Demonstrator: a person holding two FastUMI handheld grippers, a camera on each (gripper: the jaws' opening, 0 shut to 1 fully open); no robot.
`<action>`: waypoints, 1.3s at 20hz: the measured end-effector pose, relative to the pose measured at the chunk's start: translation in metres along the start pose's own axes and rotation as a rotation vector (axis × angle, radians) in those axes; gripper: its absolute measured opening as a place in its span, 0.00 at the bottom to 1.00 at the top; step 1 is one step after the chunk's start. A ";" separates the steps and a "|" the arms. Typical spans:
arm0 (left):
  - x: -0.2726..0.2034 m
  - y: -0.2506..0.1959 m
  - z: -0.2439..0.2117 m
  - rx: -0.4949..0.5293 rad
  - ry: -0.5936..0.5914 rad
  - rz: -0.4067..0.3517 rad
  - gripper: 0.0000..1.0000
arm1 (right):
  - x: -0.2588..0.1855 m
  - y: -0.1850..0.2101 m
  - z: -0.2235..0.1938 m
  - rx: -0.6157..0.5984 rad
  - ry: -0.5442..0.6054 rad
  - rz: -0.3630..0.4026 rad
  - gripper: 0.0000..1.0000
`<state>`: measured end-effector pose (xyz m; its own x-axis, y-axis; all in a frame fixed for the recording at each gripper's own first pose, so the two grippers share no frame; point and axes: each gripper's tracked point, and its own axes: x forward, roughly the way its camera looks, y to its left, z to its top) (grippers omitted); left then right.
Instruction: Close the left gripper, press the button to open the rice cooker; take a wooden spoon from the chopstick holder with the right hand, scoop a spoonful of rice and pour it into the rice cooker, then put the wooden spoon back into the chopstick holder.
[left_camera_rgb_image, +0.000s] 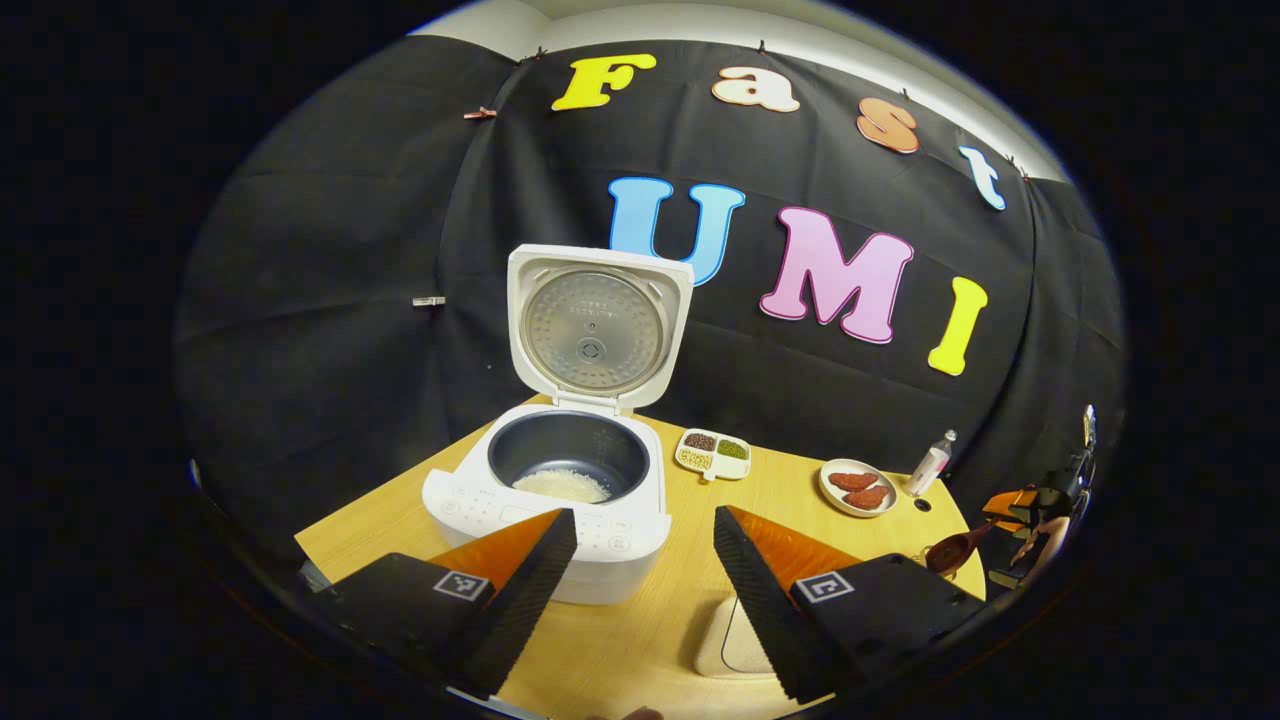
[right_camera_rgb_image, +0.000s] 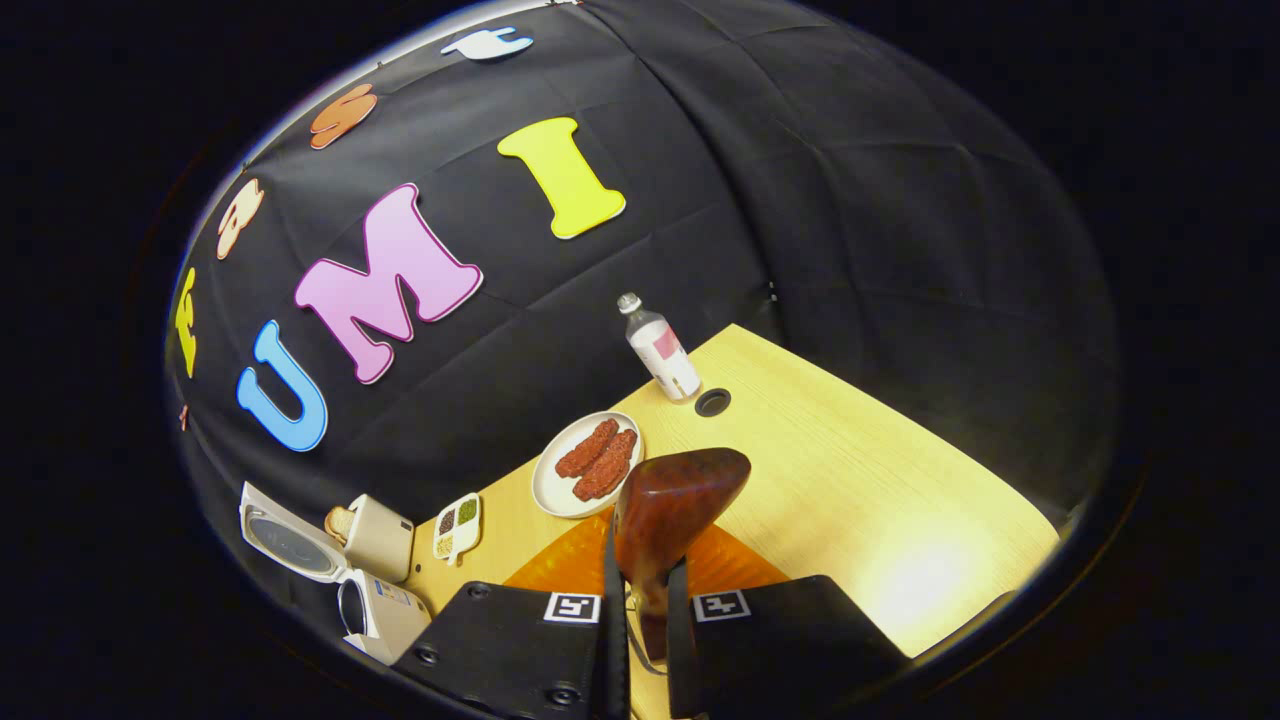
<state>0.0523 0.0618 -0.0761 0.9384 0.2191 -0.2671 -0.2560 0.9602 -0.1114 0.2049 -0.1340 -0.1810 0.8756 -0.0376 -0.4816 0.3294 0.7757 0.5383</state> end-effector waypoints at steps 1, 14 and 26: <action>-0.001 0.001 0.000 0.000 0.002 0.006 0.95 | 0.005 -0.004 -0.007 -0.014 0.009 -0.006 0.19; -0.012 0.005 0.001 -0.031 -0.005 -0.005 0.95 | -0.007 -0.013 -0.034 -0.057 0.034 -0.028 0.83; 0.031 0.049 0.160 0.092 -0.257 -0.016 0.95 | -0.135 -0.069 -0.027 -0.195 -0.118 -0.184 0.98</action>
<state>0.1057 0.1430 0.0631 0.9732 0.2295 -0.0131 -0.2297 0.9730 -0.0231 0.0548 -0.1656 -0.1721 0.8465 -0.2529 -0.4685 0.4221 0.8551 0.3010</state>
